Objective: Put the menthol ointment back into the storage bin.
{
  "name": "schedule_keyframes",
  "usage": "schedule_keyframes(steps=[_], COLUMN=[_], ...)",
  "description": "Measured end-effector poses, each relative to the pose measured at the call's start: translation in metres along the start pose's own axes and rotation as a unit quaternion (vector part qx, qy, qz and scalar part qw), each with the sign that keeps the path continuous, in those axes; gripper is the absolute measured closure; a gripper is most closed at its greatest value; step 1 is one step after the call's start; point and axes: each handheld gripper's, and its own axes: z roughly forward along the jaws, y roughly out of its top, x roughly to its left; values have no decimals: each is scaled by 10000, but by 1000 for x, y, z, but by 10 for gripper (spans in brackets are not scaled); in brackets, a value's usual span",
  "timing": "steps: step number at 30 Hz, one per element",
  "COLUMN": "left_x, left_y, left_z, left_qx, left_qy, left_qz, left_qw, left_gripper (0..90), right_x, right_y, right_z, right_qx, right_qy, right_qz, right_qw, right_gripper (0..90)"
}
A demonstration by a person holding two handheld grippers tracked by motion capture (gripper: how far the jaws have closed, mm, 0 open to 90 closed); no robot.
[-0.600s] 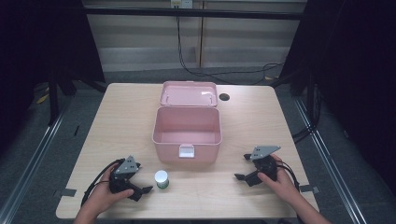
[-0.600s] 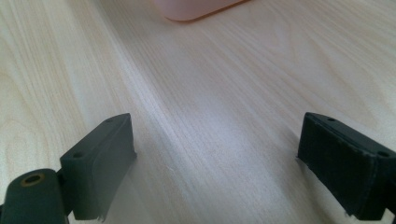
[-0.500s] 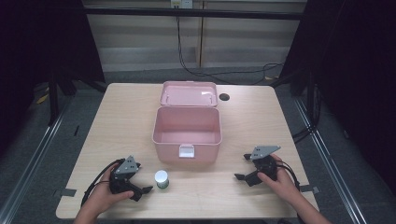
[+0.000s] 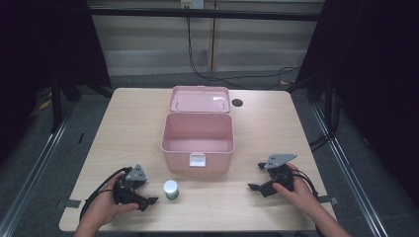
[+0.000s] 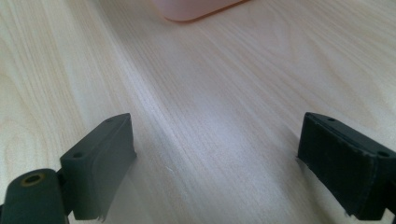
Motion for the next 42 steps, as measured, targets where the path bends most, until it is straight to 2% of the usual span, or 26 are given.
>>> schedule_keyframes(steps=[1,2,3,5,6,7,8,9,11,17,18,19,21,22,30,33,36,37,38,39,42], left_x=[-3,-6,-6,-15,-15,-19,-24,-24,-29,-31,-32,-32,-33,-33,-35,-35,-35,-35,-36,-36,-38], left_y=[6,10,10,23,23,27,35,35,46,62,68,68,75,77,92,97,99,101,102,104,109], left_z=[-2,-3,-3,-5,-5,-6,-7,-7,-9,-9,-6,-6,0,2,11,12,12,11,11,10,10], left_qx=[373,484,484,689,689,780,911,911,1083,1146,1242,1242,1387,1404,1490,1596,1627,1660,1647,1688,1753], left_qy=[42,67,67,-88,-88,-159,-250,-250,-314,-334,-344,-344,-325,-318,-375,-379,-353,-355,-352,-371,-368], left_qz=[170,252,252,374,374,412,551,551,715,793,806,806,905,932,815,842,805,855,797,830,814], left_qw=[9992,9985,9985,9969,9969,9960,9940,9940,9910,9897,9884,9884,9857,9852,9848,9828,9827,9818,9825,9814,9805], left_gripper=[205,208,210,220,222,222,225,229,244,268,270,271,278,282,343,362,393,393,398,410,432], right_x=[0,0,0,0,0,0,0,0,0,0,0,0,0,0,0,0,0,0,0,0,0], right_y=[0,0,0,0,0,0,0,0,0,0,0,0,0,0,0,0,0,0,0,0,0], right_z=[0,0,0,0,0,0,0,0,0,0,0,0,0,0,0,0,0,0,0,0,0], right_qx=[1,-1,-1,-3,-3,-2,-1,0,1,0,-1,-1,2,2,-2,0,0,-1,-1,-1,0], right_qy=[0,0,0,-3,-3,0,0,-1,-1,-1,-1,-1,1,0,-2,-2,-2,-1,-2,-3,-1], right_qz=[-2,1,1,-1,-1,0,2,2,-2,0,2,2,-5,-4,-2,0,0,-1,0,-9,-5], right_qw=[10000,10000,10000,10000,10000,10000,10000,10000,10000,10000,10000,10000,10000,10000,10000,10000,10000,10000,10000,10000,10000], right_gripper=[102,102,102,102,102,102,102,102,102,102,102,102,102,102,102,102,102,102,102,102,102])
